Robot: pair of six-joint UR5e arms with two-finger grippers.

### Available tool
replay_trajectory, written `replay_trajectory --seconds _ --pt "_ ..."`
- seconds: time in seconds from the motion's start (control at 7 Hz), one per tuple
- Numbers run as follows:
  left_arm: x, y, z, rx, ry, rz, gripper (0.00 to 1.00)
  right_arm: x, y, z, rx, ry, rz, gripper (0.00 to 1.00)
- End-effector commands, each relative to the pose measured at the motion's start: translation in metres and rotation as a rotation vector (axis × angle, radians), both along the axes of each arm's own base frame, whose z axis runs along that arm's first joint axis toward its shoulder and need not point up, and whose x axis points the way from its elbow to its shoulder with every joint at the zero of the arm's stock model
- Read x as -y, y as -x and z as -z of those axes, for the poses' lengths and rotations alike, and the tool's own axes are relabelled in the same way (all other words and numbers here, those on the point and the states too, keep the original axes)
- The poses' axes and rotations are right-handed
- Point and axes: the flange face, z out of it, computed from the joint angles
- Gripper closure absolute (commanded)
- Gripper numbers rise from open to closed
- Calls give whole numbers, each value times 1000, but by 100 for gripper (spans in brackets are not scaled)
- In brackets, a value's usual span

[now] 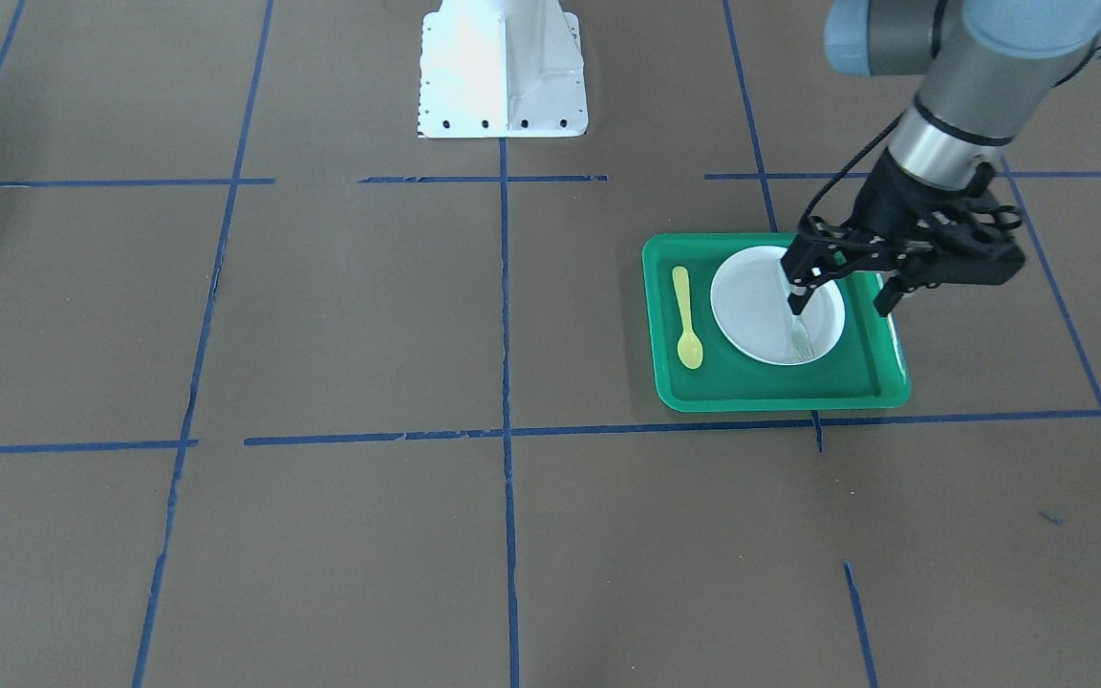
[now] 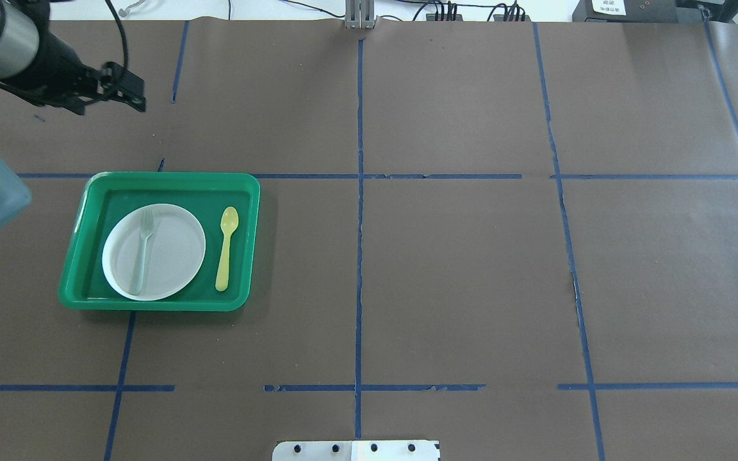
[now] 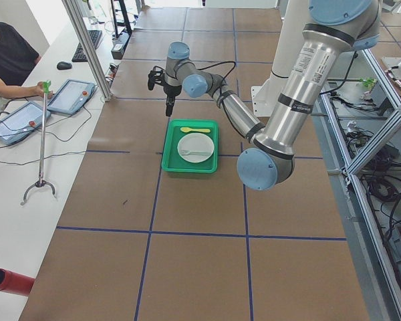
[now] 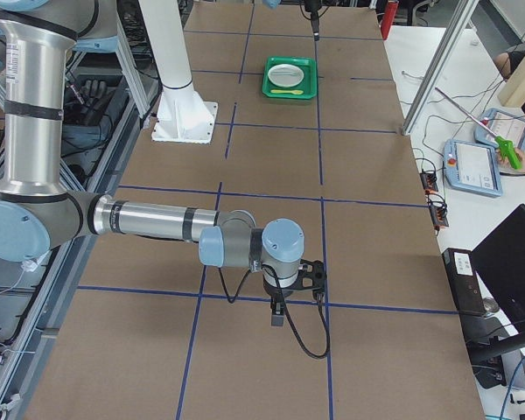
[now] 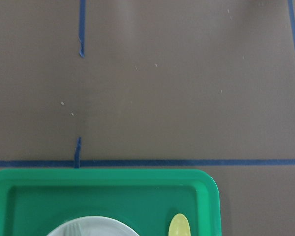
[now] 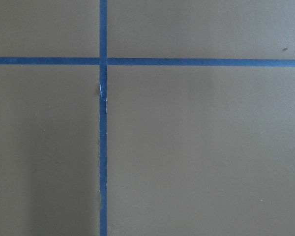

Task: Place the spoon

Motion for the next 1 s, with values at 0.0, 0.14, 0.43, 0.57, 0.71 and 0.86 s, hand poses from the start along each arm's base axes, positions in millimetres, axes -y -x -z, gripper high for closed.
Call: replay_trajectory --seconds 0.0,0.14,0.43,0.57,0.71,0.86 --pt "24 78 -29 106 -71 -68 0 0 0 0 0 0 0 0" --pt "27 119 -68 178 -105 -120 0 0 0 0 0 0 0 0" --pt "22 217 -185 264 -125 -249 0 0 0 0 0 0 0 0" --pt "-13 243 -255 213 -94 -329 0 0 0 0 0 0 0 0" --pt "-46 253 -300 207 -39 -347 0 0 0 0 0 -1 0 0" --pt "-66 253 -337 203 -7 -351 0 0 0 0 0 0 0 0"
